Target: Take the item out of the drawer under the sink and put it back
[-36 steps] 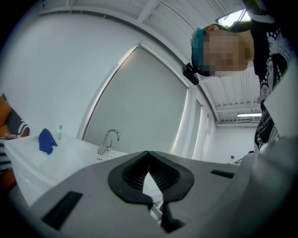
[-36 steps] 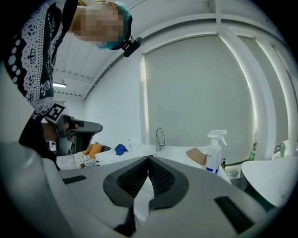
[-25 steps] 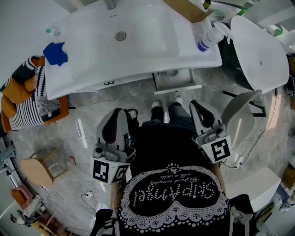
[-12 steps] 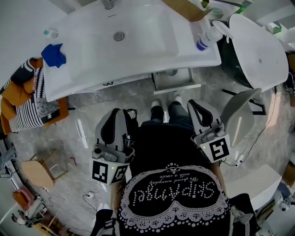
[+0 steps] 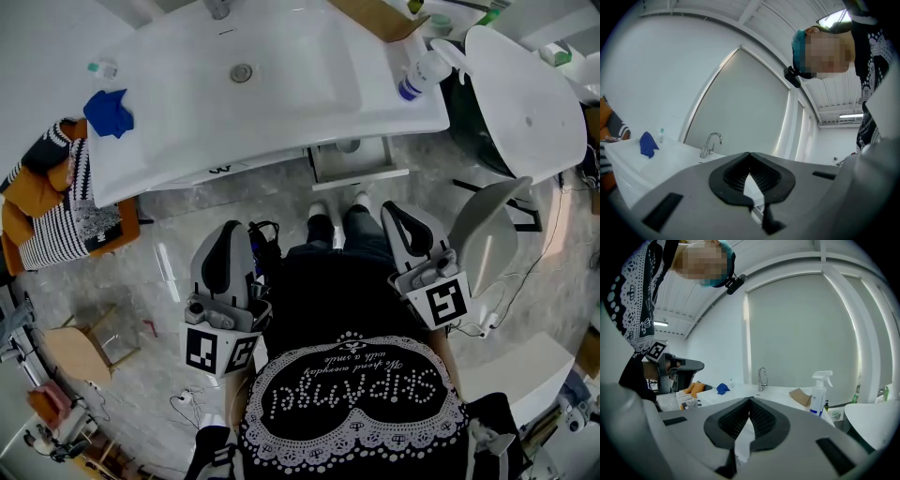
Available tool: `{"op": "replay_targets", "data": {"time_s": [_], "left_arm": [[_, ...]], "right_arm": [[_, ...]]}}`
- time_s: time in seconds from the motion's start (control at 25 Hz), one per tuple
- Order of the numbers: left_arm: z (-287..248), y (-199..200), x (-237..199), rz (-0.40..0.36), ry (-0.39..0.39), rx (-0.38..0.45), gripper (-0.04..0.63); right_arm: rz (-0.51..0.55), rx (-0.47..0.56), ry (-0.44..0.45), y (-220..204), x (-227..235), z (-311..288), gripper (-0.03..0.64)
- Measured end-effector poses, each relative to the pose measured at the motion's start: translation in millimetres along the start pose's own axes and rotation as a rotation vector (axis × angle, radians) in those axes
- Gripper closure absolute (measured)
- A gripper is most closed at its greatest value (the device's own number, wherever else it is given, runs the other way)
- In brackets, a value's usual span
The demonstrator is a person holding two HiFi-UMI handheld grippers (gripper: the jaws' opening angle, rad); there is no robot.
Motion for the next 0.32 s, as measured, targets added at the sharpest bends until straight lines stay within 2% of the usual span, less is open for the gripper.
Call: {"op": "replay_targets", "data": {"time_s": [0.32], "left_arm": [[1.3, -0.4, 2.0, -0.002, 0.0, 0.004, 0.591]], "right_arm": [[0.001, 0.003, 0.002, -0.5, 0.0, 1.1, 0.598]]}}
Point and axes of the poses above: the fingertips, and each gripper's own axes: z backward along the fingers, x to its right, y out of its top, the point moved 10 cm from there along z, backward along the fingers, and after that the axes turned 5 degrees about z, right-handed, at the moved point
